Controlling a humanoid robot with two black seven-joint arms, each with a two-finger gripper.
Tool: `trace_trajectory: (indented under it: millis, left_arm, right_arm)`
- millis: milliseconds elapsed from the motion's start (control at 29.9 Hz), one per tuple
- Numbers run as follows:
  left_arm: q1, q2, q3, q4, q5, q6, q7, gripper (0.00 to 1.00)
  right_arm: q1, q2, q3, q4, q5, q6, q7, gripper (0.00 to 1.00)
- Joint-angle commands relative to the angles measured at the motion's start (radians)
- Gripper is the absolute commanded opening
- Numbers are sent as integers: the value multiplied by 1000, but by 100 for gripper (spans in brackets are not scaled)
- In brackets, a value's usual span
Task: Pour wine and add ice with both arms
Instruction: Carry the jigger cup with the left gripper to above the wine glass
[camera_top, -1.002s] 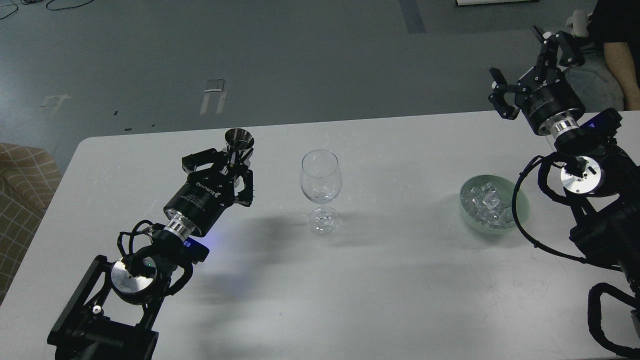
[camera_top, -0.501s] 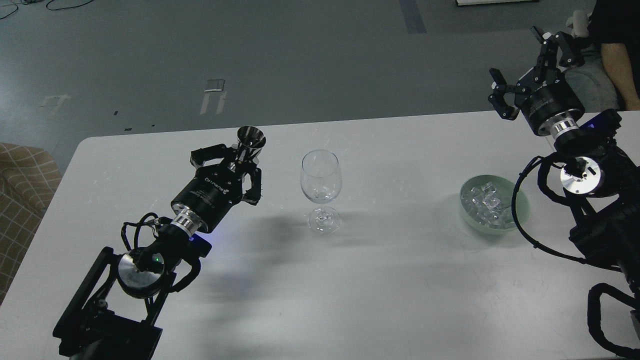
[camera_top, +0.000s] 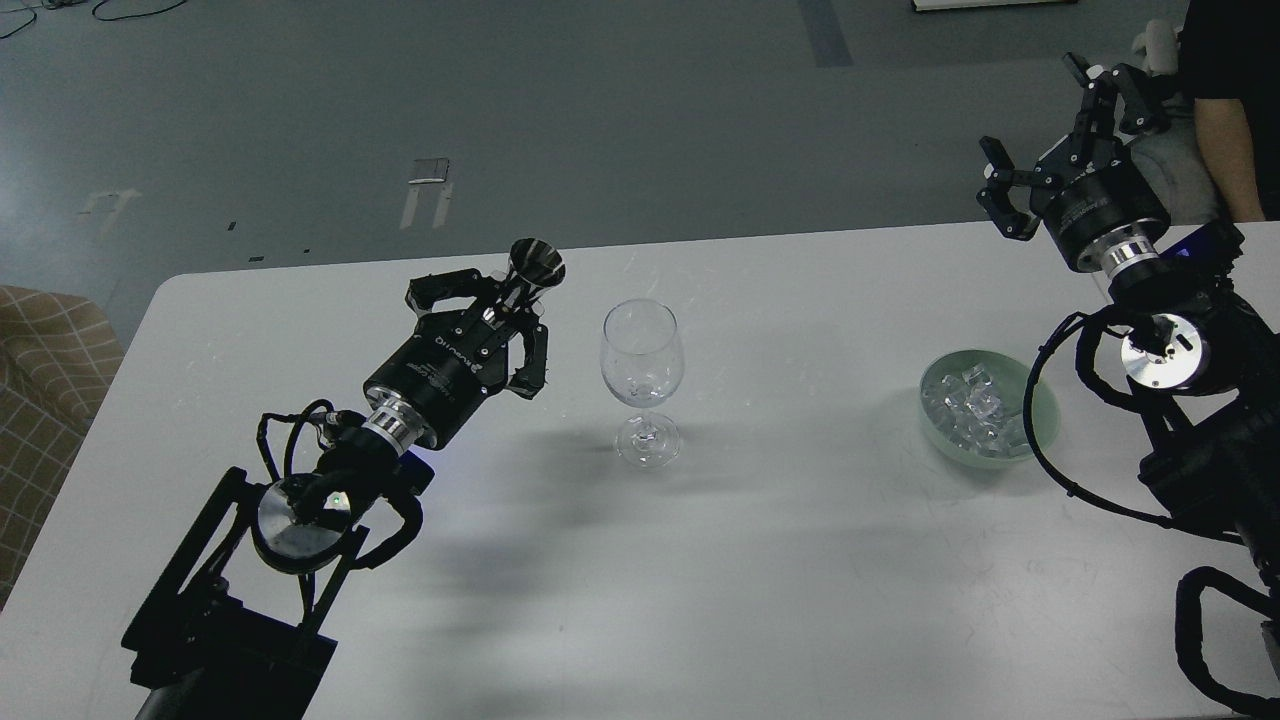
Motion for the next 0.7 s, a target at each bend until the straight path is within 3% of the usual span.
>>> trace_trajectory:
  millis: [0, 668]
  left_arm:
    - [-8, -3, 6, -17, 8, 22, 2, 0]
    - [-41, 3, 75, -27, 82, 43, -3, 0]
  right_arm:
    - [0, 1, 0, 0, 0, 0, 0, 100]
    - [-21, -1, 2, 14, 0, 0, 0, 100]
